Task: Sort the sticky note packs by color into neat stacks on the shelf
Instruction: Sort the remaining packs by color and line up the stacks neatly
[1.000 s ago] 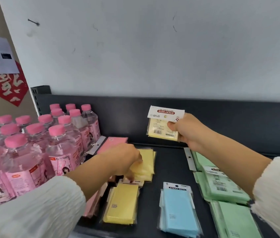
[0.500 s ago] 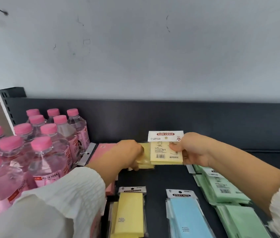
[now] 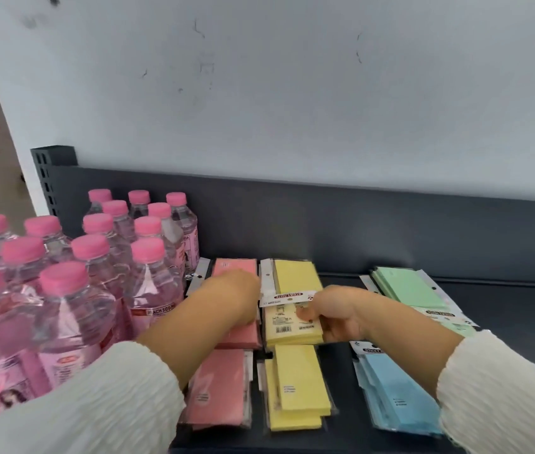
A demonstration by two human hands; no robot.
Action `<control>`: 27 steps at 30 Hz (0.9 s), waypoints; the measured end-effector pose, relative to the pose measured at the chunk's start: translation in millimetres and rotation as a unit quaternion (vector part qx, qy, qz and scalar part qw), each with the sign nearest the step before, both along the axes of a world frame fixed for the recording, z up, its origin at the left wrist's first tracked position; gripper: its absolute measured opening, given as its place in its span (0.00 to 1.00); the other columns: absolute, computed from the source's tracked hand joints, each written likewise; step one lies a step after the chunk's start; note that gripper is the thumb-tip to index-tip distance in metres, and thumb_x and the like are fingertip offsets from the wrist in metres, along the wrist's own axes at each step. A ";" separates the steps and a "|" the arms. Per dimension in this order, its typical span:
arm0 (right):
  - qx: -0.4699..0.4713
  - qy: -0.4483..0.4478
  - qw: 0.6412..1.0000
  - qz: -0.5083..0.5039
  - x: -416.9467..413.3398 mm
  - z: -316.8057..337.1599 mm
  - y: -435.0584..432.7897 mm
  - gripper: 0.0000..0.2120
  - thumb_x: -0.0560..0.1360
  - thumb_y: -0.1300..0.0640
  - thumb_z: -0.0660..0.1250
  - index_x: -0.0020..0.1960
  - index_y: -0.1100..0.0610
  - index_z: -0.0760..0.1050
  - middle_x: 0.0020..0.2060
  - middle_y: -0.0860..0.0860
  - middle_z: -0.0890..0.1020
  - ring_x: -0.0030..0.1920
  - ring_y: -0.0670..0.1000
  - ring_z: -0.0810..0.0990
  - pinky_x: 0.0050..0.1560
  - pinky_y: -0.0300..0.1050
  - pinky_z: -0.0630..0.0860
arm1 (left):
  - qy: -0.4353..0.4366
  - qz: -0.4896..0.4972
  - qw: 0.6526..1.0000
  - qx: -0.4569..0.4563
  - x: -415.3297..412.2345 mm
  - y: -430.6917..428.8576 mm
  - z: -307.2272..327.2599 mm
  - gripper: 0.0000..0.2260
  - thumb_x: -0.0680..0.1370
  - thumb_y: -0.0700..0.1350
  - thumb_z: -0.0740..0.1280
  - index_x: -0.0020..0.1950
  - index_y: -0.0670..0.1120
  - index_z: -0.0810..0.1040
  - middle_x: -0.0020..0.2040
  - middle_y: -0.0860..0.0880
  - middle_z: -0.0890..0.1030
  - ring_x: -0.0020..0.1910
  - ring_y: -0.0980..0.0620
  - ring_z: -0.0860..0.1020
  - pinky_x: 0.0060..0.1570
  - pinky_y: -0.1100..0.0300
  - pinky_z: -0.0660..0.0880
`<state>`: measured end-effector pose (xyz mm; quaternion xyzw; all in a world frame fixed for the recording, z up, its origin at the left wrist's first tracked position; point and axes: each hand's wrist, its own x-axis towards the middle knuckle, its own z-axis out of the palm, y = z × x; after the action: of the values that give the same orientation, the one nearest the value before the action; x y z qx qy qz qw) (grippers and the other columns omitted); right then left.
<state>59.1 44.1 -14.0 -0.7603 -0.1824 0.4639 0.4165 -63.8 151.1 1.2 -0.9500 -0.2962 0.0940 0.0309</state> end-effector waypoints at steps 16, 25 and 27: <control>-0.051 -0.202 0.976 -0.067 -19.0 7.4 -14.4 0.12 0.74 0.56 0.69 0.53 0.57 0.69 0.44 0.51 0.76 0.49 0.51 0.75 0.53 0.46 0.74 | -0.110 -0.073 0.991 0.033 5.5 -8.6 -5.7 0.09 0.76 0.38 0.63 0.55 0.46 0.77 0.53 0.47 0.78 0.47 0.47 0.76 0.41 0.56 0.72; 0.073 -0.227 0.959 -0.151 4.6 45.3 -117.5 0.23 0.75 0.56 0.68 0.68 0.58 0.68 0.51 0.52 0.77 0.47 0.49 0.76 0.47 0.41 0.74 | -0.189 -0.196 0.962 -0.026 41.6 -76.1 14.4 0.09 0.76 0.49 0.65 0.51 0.47 0.81 0.51 0.48 0.81 0.51 0.46 0.78 0.48 0.53 0.77; 0.106 -0.213 0.960 -0.148 11.2 55.0 -155.1 0.21 0.75 0.56 0.67 0.67 0.56 0.70 0.53 0.51 0.79 0.47 0.48 0.78 0.50 0.43 0.76 | -0.195 -0.217 0.955 -0.046 48.6 -98.3 15.5 0.10 0.76 0.51 0.65 0.51 0.48 0.81 0.51 0.49 0.81 0.50 0.47 0.78 0.50 0.51 0.77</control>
<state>70.3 -111.0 41.0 -0.8116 -0.2000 0.2025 0.5103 -15.2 52.9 16.7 -0.9917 -0.0782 -0.0883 -0.0514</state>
